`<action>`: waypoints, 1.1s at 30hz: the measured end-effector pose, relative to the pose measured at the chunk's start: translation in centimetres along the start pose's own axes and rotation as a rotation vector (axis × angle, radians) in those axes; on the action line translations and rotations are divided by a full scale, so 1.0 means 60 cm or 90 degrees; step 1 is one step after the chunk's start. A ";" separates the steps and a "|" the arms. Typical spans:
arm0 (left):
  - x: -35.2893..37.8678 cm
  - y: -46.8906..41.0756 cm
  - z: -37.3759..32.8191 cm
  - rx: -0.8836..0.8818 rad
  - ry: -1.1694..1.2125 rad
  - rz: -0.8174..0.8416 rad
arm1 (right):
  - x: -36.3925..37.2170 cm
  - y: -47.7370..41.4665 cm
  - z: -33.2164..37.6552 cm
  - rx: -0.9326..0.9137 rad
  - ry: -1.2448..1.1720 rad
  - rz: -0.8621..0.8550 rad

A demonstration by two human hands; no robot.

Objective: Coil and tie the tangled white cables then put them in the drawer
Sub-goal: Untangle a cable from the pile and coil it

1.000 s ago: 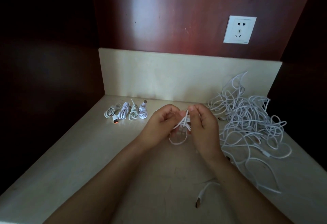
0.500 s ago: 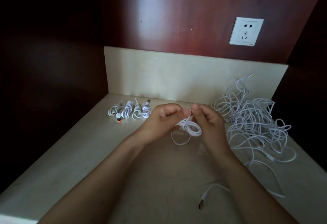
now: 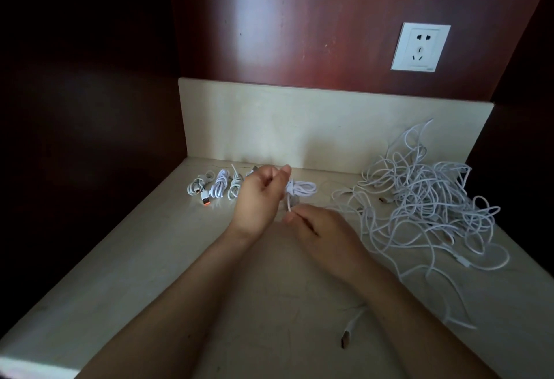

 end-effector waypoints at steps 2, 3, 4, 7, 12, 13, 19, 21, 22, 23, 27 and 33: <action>-0.006 -0.002 0.004 0.047 -0.083 0.011 | -0.008 0.001 0.007 -0.032 0.011 -0.023; -0.007 -0.001 0.004 0.069 -0.136 0.017 | -0.011 0.000 0.008 -0.038 0.017 -0.027; -0.007 0.001 0.003 0.087 -0.186 0.019 | -0.015 -0.001 0.009 -0.041 0.015 -0.028; -0.003 0.006 -0.003 0.109 -0.266 0.015 | -0.024 0.000 0.014 -0.024 0.003 -0.035; -0.004 0.005 -0.006 0.115 -0.273 -0.001 | -0.033 -0.002 0.015 -0.017 0.003 -0.084; -0.003 0.005 -0.005 0.110 -0.271 -0.005 | -0.033 -0.002 0.014 -0.019 0.005 -0.088; -0.002 0.006 0.004 0.058 -0.253 -0.016 | -0.030 0.001 0.016 -0.045 0.009 -0.088; -0.001 0.006 0.005 0.082 -0.282 0.003 | -0.030 0.001 0.015 -0.049 0.004 -0.101; -0.001 0.004 0.008 0.090 -0.285 0.015 | -0.032 0.000 0.013 -0.046 0.001 -0.115; -0.001 0.003 0.010 0.094 -0.273 0.033 | -0.036 -0.001 0.011 -0.038 -0.008 -0.134; 0.002 0.005 0.012 0.080 -0.119 0.163 | -0.045 -0.011 -0.008 0.048 -0.106 -0.215; 0.008 0.013 -0.017 0.007 0.080 0.219 | -0.042 -0.026 -0.019 0.154 -0.355 -0.173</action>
Point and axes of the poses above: each hand's wrist, its own y-axis away from the middle knuckle, its own x-axis out of the palm, z = x × y, the point moved 2 cm from there along -y, towards the middle knuckle, and after that the axes turned 11 degrees about -z, right-handed, at the moved point
